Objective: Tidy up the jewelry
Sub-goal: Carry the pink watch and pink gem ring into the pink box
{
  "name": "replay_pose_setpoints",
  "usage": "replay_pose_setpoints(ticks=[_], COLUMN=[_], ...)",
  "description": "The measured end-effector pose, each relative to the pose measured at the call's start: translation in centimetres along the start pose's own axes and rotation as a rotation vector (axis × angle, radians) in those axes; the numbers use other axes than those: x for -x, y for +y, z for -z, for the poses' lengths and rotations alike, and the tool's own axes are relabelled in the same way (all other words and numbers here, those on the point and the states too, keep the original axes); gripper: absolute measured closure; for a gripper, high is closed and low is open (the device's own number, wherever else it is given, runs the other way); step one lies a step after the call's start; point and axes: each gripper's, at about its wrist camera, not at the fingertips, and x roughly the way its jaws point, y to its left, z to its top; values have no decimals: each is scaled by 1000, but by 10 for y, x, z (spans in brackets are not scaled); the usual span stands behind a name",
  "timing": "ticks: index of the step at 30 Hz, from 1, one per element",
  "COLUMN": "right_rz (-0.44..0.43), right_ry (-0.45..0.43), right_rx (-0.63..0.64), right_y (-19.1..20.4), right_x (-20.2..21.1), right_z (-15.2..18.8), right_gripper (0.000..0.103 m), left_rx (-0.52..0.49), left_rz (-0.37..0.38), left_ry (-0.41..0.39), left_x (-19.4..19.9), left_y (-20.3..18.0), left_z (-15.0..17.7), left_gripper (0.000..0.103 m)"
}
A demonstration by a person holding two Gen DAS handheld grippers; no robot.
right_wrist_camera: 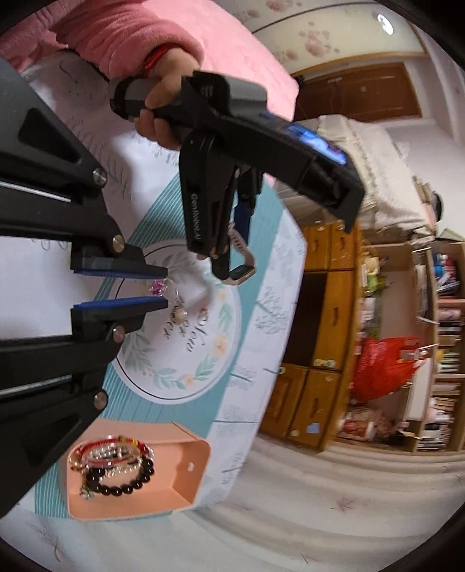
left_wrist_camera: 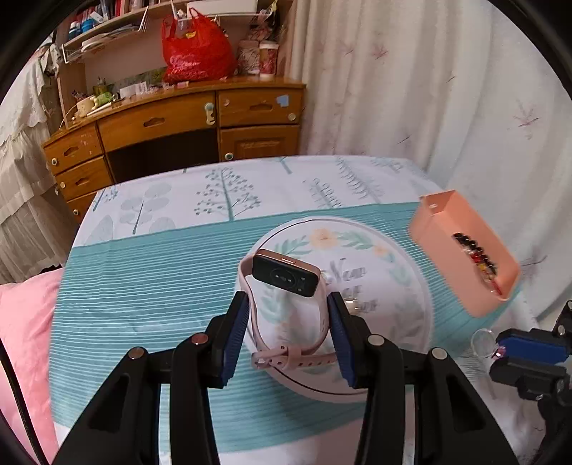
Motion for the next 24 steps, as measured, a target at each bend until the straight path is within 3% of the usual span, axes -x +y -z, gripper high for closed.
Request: replay_pose_setpoints(ticks=[7,12,18,24], right_rz=[1,77,142,145], right_ry=[-96,-128,-133,-113], right_rx=[-14,-54,-222,-355], right_y=[-18,-49,-106,-148], right_x=[50,72,90,95], right_z=[2,2,9,23], right_gripper=[94,94,94,93], left_rx=[-65,-161,-221,-268], left_rz=[34,28,90,166], left_ry=[-40,-80,-84,-66], left_x=[36,51,47,31], left_y=[-37,-77,-125,-172], left_z=[-13,-23,-36,-44], left_gripper=[60,59,59,59])
